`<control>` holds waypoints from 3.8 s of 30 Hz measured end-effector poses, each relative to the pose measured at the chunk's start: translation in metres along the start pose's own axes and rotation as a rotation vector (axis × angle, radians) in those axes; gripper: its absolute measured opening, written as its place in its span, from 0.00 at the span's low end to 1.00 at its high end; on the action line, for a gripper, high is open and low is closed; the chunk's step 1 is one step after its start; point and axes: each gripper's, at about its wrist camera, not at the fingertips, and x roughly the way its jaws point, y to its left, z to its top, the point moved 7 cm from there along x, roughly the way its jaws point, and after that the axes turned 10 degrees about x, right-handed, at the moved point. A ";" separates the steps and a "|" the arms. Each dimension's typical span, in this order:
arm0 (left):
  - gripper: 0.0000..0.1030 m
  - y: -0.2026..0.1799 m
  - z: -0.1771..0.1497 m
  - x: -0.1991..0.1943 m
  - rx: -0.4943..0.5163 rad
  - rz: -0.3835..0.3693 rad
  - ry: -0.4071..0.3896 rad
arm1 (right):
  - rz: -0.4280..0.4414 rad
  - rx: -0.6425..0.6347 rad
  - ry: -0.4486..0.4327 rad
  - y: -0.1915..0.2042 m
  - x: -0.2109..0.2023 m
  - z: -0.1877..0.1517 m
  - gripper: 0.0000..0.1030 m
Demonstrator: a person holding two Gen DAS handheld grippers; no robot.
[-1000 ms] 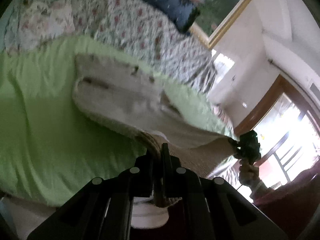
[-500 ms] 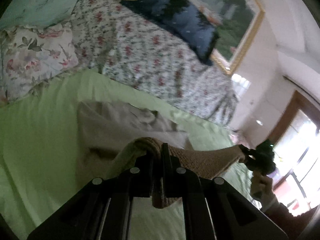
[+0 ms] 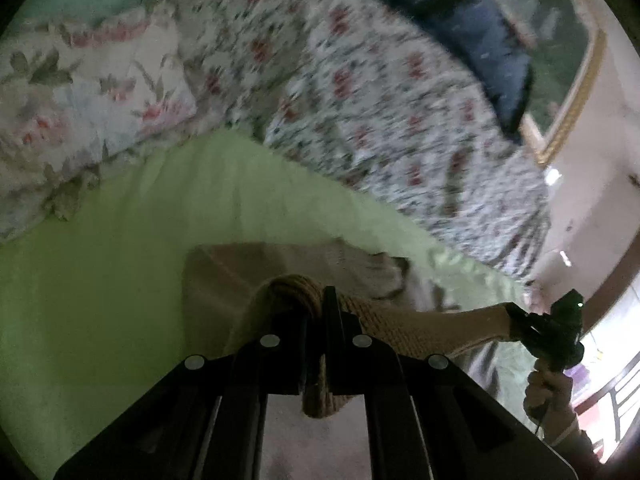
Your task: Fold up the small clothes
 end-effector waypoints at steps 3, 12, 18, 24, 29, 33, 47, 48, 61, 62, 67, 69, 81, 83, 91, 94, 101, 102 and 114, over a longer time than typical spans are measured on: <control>0.05 0.018 -0.008 0.036 -0.024 0.027 0.054 | -0.066 0.001 0.020 -0.020 0.029 0.002 0.07; 0.33 0.024 -0.046 0.045 -0.083 -0.030 0.125 | -0.156 0.116 0.040 -0.069 0.044 -0.012 0.27; 0.42 -0.077 -0.089 0.031 0.083 -0.230 0.182 | -0.046 -0.150 0.009 0.001 0.005 -0.048 0.27; 0.42 -0.126 -0.104 0.073 0.253 -0.237 0.281 | -0.083 -0.422 0.445 0.039 0.086 -0.127 0.27; 0.15 -0.051 -0.072 0.113 0.166 -0.118 0.311 | -0.178 -0.405 0.503 0.017 0.141 -0.102 0.15; 0.02 0.012 -0.045 0.113 0.023 -0.116 0.276 | -0.252 -0.219 0.332 -0.023 0.146 -0.039 0.03; 0.24 0.009 -0.071 0.010 -0.030 0.011 0.133 | -0.272 -0.043 0.015 -0.047 0.022 -0.034 0.08; 0.29 -0.004 -0.079 0.003 -0.028 -0.006 0.130 | -0.259 -0.055 0.016 -0.040 0.014 -0.045 0.08; 0.64 -0.071 -0.202 -0.046 -0.183 -0.062 0.195 | -0.207 0.013 0.097 -0.033 -0.033 -0.164 0.08; 0.64 -0.071 -0.207 -0.047 -0.200 -0.054 0.191 | -0.201 0.017 0.101 -0.033 -0.035 -0.170 0.08; 0.68 -0.067 -0.214 -0.040 -0.276 -0.036 0.167 | -0.188 0.026 0.110 -0.030 -0.043 -0.182 0.08; 0.71 -0.067 -0.210 -0.037 -0.289 -0.032 0.157 | -0.189 0.019 0.112 -0.028 -0.045 -0.185 0.08; 0.72 -0.014 -0.166 -0.014 -0.435 0.056 0.047 | -0.168 0.004 0.129 -0.015 -0.042 -0.189 0.08; 0.69 0.002 -0.157 -0.012 -0.455 0.097 0.022 | -0.164 0.004 0.130 -0.015 -0.038 -0.187 0.08; 0.19 0.021 -0.119 0.008 -0.413 0.157 -0.008 | -0.155 -0.054 0.140 -0.004 -0.007 -0.149 0.08; 0.08 0.000 -0.098 0.001 -0.302 0.178 -0.044 | -0.137 -0.082 0.132 0.006 0.006 -0.123 0.08; 0.07 -0.106 -0.057 -0.004 0.021 0.069 -0.074 | -0.074 -0.074 0.143 0.011 0.019 -0.083 0.08; 0.07 -0.130 -0.056 0.003 0.083 0.048 -0.058 | -0.066 -0.067 0.149 0.009 0.020 -0.080 0.08; 0.07 -0.218 -0.111 0.088 0.299 -0.015 0.150 | 0.135 0.065 0.371 0.010 0.064 -0.083 0.76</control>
